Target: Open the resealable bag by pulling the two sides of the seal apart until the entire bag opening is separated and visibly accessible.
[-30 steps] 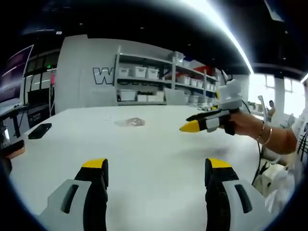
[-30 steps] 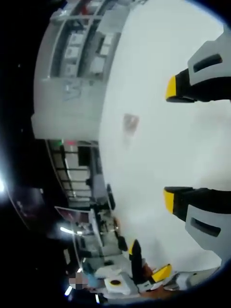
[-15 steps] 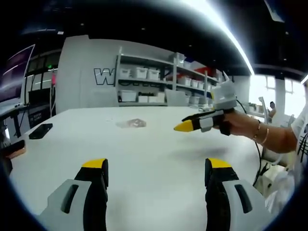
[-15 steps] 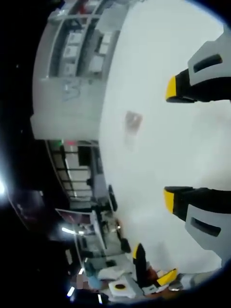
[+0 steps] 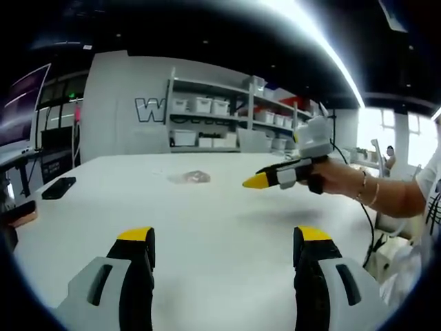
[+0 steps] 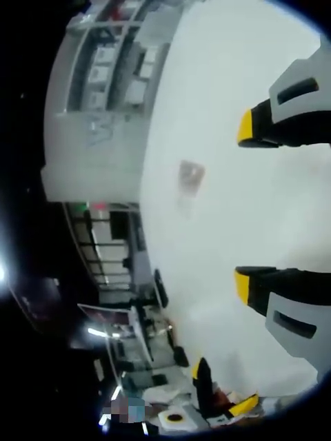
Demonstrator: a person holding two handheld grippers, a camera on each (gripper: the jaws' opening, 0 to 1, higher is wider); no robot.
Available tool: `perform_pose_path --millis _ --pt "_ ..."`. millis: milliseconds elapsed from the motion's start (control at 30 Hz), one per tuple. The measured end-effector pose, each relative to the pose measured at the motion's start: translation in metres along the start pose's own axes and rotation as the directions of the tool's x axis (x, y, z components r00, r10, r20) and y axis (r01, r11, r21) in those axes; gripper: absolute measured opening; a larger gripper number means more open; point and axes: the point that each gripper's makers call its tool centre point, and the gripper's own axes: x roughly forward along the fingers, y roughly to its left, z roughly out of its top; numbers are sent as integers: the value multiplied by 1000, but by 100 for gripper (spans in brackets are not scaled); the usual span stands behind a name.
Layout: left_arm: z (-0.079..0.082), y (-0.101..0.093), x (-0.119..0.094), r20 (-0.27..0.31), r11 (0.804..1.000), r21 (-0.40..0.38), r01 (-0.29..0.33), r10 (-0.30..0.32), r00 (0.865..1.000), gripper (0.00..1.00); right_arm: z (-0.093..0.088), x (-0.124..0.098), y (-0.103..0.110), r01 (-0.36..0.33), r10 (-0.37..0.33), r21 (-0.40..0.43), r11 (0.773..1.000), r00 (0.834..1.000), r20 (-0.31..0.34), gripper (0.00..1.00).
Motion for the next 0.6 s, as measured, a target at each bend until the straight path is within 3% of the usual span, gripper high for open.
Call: perform_pose_path --millis 600 --pt "2 1 4 2 1000 4 2 -2 1000 82 9 16 -4 -1 1 -22 1000 1000 -7 68"
